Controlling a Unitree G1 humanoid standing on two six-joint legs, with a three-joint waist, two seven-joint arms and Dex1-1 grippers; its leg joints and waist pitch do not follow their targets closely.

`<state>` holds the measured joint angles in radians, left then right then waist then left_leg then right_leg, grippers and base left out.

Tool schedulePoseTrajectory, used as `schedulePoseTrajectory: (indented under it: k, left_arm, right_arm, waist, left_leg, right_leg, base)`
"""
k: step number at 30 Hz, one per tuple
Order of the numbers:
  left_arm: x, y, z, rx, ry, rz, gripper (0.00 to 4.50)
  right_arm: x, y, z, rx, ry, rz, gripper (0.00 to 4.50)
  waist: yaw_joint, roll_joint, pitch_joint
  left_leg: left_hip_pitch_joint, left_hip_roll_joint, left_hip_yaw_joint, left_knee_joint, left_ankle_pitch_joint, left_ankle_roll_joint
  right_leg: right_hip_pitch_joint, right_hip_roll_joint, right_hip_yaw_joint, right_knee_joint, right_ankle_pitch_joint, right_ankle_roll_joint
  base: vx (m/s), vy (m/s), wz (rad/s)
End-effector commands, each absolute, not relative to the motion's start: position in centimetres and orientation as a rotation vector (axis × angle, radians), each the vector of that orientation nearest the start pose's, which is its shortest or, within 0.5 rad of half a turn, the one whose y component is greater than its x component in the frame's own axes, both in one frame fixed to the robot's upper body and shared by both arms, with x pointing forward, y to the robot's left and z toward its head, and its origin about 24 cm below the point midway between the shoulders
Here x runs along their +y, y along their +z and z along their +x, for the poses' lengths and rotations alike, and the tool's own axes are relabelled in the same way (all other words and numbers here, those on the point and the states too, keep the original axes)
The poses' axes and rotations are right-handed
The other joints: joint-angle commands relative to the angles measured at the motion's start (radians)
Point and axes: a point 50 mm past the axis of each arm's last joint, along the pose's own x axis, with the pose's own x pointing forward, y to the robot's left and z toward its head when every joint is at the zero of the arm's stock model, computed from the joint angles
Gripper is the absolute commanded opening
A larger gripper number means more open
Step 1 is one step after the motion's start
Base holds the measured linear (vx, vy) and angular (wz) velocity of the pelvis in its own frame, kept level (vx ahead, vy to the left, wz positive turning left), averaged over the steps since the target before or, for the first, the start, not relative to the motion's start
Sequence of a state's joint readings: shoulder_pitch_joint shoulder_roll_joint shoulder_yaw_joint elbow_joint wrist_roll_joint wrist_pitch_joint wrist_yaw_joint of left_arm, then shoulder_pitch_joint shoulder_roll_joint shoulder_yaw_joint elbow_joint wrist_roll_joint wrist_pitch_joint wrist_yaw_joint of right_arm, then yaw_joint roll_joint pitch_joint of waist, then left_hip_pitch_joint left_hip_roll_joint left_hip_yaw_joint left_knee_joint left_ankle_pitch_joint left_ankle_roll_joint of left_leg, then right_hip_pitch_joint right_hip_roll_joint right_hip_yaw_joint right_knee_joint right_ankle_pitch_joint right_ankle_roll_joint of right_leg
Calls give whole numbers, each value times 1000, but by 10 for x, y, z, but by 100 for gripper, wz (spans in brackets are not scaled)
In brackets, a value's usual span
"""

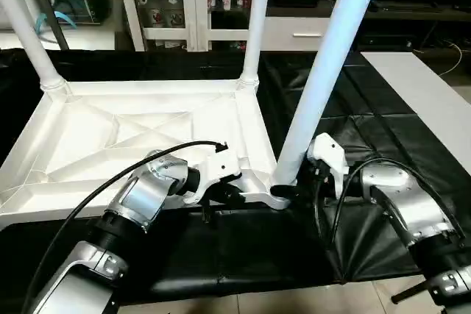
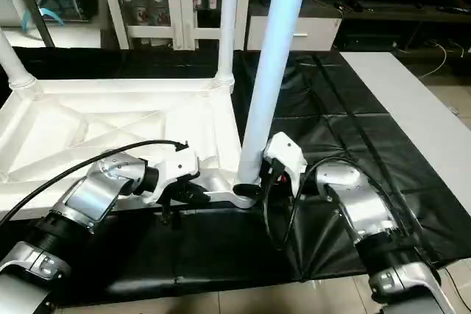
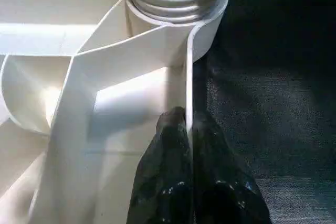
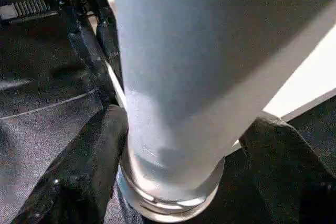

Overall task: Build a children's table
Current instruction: Rotate leg to tighten

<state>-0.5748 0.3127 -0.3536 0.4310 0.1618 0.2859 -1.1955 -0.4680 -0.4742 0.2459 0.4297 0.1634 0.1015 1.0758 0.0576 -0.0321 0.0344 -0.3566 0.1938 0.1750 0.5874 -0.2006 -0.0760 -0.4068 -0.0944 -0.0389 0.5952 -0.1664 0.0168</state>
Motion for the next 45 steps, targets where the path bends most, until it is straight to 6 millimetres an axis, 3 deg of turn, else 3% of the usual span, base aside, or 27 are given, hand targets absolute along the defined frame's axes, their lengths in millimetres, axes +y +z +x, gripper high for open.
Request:
schedulePoseTrajectory:
  k: [1,5,6,10,19,24,26,29,31,34,35,38,40,42,43,44,45]
  left_arm:
    - [101,35,297,635,-1425,500,6]
    - [101,36,299,630,-1421,502,6]
    - [101,36,299,629,-1420,502,0]
    - [102,36,300,629,-1417,506,0]
    - [104,34,302,615,-1369,497,0]
    - [104,32,301,617,-1331,449,0]
    - [104,31,302,618,-1311,431,0]
    - [104,31,304,618,-1272,411,0]
    - [103,32,312,608,-1198,400,0]
    - [99,35,321,596,-1112,394,0]
    - [98,36,324,593,-1089,398,0]
    - [94,39,330,587,-1052,399,0]
    - [91,44,337,575,-998,392,0]
    - [87,50,346,556,-929,404,0]
    - [86,51,348,552,-911,415,0]
    - [86,52,350,544,-888,429,0]
    - [85,54,353,536,-865,441,0]
  right_arm:
    - [-163,56,307,353,1171,-335,357]
    - [-162,55,308,350,1176,-330,357]
    - [-162,55,309,349,1177,-326,329]
    - [-163,55,308,351,1184,-327,293]
    - [-166,46,304,364,1163,-312,242]
    - [-167,36,302,384,1068,-265,237]
    - [-167,32,301,394,1047,-252,236]
    - [-165,28,300,398,1013,-233,236]
    - [-162,25,304,407,933,-207,236]
    - [-154,20,310,423,812,-163,235]
    - [-149,18,313,427,772,-148,235]
    - [-139,16,317,431,688,-124,235]
    - [-129,14,324,437,554,-92,233]
    - [-114,15,333,438,392,-27,231]
    - [-111,15,336,443,339,-19,228]
    - [-108,15,338,448,291,-6,221]
    - [-105,16,340,451,237,12,220]
  waist:
    - [1,-12,-52]
    - [1,-11,-50]
    - [1,-11,-50]
    - [1,-12,-49]
    - [0,-12,-47]
    - [-4,-11,-41]
    - [-8,-16,-41]
    - [-14,-14,-39]
    - [-22,-22,-40]
    - [-29,-21,-40]
    - [-33,-19,-42]
    - [-37,-18,-42]
    - [-41,-16,-42]
    - [-54,-12,-43]
    - [-57,-13,-51]
    - [-55,-11,-51]
    - [-53,-10,-51]
  left_leg:
    - [-2,28,0,-69,-191,69]
    - [-1,29,-1,-71,-207,65]
    - [-1,29,0,-71,-209,64]
    - [-2,29,-1,-72,-214,65]
    - [-1,31,-3,-76,-241,55]
    - [2,29,-8,-84,-321,28]
    - [3,30,-10,-85,-346,22]
    - [4,29,-14,-88,-380,14]
    - [2,29,-15,-89,-389,12]
    - [0,25,-19,-91,-392,2]
    - [-7,24,-24,-94,-381,-4]
    - [-5,23,-23,-95,-383,-8]
    - [2,22,-21,-94,-405,-5]
    - [0,19,-22,-95,-405,-21]
    - [-8,19,-26,-96,-373,-31]
    - [-10,21,-26,-98,-350,-33]
    - [-1,20,-15,-91,-336,-26]
  right_leg:
    - [46,-39,25,-63,-228,-248]
    - [45,-40,25,-66,-255,-241]
    - [45,-39,25,-67,-257,-240]
    - [44,-39,25,-67,-262,-237]
    - [41,-40,25,-72,-302,-224]
    - [36,-42,24,-85,-439,-178]
    - [32,-41,23,-90,-468,-163]
    - [28,-41,22,-95,-509,-147]
    - [27,-40,21,-97,-516,-140]
    - [28,-40,18,-99,-540,-127]
    - [35,-43,15,-100,-545,-114]
    - [31,-42,14,-103,-518,-119]
    - [23,-41,16,-105,-516,-129]
    - [20,-41,17,-103,-514,-133]
    - [34,-43,16,-95,-467,-135]
    - [35,-41,16,-92,-429,-138]
    - [23,-36,21,-89,-343,-163]
  base:
    - [0,0,0]
    - [0,0,0]
    - [0,0,0]
    - [0,0,0]
    - [0,0,0]
    - [0,0,0]
    - [0,0,0]
    - [0,0,0]
    - [0,0,0]
    - [0,0,0]
    - [0,0,0]
    - [0,0,0]
    - [0,0,0]
    - [0,0,0]
    - [0,0,0]
    - [0,0,0]
    - [0,0,0]
